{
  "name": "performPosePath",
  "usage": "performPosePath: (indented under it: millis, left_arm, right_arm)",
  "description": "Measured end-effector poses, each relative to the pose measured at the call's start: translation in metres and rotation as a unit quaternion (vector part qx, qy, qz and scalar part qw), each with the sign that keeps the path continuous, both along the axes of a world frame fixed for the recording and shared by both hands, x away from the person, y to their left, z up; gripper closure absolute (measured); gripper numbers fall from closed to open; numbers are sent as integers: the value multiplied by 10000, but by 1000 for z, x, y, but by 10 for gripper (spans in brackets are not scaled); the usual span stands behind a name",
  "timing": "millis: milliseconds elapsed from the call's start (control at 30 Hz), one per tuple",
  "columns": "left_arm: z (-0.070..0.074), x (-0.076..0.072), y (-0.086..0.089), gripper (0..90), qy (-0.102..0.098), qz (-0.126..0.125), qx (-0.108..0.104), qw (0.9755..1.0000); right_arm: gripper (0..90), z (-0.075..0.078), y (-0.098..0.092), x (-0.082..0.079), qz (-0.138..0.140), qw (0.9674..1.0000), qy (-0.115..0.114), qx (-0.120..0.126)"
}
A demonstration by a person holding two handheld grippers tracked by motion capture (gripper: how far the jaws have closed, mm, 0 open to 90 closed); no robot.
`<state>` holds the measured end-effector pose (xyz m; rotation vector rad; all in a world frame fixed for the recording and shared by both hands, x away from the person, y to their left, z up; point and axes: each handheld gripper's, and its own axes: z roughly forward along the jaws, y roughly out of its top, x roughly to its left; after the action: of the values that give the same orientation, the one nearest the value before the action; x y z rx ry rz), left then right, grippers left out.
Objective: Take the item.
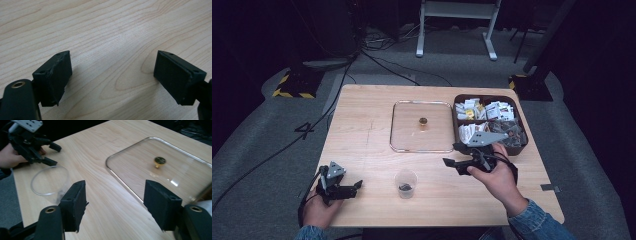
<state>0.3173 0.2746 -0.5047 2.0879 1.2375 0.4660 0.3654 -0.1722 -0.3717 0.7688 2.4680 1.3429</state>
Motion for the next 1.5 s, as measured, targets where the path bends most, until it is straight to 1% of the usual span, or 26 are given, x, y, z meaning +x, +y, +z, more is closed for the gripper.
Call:
performPosePath:
  millis: [133, 300, 400, 467, 567, 700, 833, 933, 967, 1000, 1033, 1167, 1300, 1500]
  left_arm:
    - [0, 0, 0, 155, 1, 6, 3, 10000]
    - [0, 1, 0, 155, -3, -16, -11, 10000]
    - [0, 1, 0, 155, 10, -19, -22, 10000]
    - [0, 1, 0, 155, 11, -28, -17, 10000]
    - [0, 2, 0, 155, 8, -29, -18, 10000]
    - [0, 2, 0, 155, 7, -30, -16, 10000]
    - [0, 2, 0, 155, 8, -31, -24, 10000]
    - [0, 2, 0, 155, 11, -28, -20, 10000]
    - [0, 2, 0, 155, 11, -28, -20, 10000]
    - [0, 2, 0, 155, 9, -32, -25, 10000]
    - [0, 2, 0, 155, 10, -19, -29, 10000]
    - [0, 2, 0, 155, 4, -25, -26, 10000]
    - [0, 2, 1, 154, 17, -40, -7, 10000]
    - [0, 2, 0, 155, 9, -33, -8, 10000]
  right_arm:
    - [338, 3, -19, 3, -188, 9998, -40, -30]
    - [322, 4, -38, 3, -332, 9994, -39, -55]
    - [302, 2, -49, 3, -364, 9993, -22, -61]
    - [292, 0, -57, 2, -308, 9995, 12, -51]
    - [280, -5, -68, 0, -350, 9993, 19, -126]
    - [268, -14, -84, -3, -481, 9987, -21, -194]
    - [266, -24, -100, -5, -624, 9979, 14, -186]
    - [264, -34, -111, -5, -679, 9973, -10, -274]
    - [264, -34, -111, -5, -679, 9973, -10, -274]
    - [262, -40, -119, -5, -747, 9966, -30, -334]
    - [262, -44, -123, -4, -789, 9963, -20, -343]
    - [260, -56, -136, -3, -903, 9952, 67, -359]
    - [258, -68, -146, -3, -962, 9943, 131, -439]
    - [248, -89, -159, -1, -1089, 9925, 322, -452]
